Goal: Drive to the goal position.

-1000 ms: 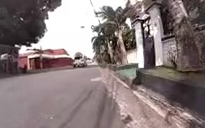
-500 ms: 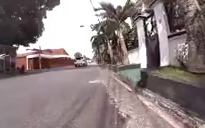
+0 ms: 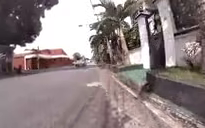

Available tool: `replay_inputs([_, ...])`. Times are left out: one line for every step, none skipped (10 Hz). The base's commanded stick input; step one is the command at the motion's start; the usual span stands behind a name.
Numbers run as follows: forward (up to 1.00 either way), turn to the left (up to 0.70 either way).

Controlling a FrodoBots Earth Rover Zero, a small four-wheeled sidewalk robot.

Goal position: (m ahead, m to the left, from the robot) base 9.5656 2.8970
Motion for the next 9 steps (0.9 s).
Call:
replay_inputs([0.70,0.35])
replay_inputs([0.70,0.35])
replay_inputs([0.70,0.15])
replay_inputs([0.70,0.00])
replay_inputs([0.70,0.00])
replay_inputs([0.70,0.00])
replay_inputs([0.70,0.00])
replay_inputs([0.70,0.00])
replay_inputs([0.70,0.00])
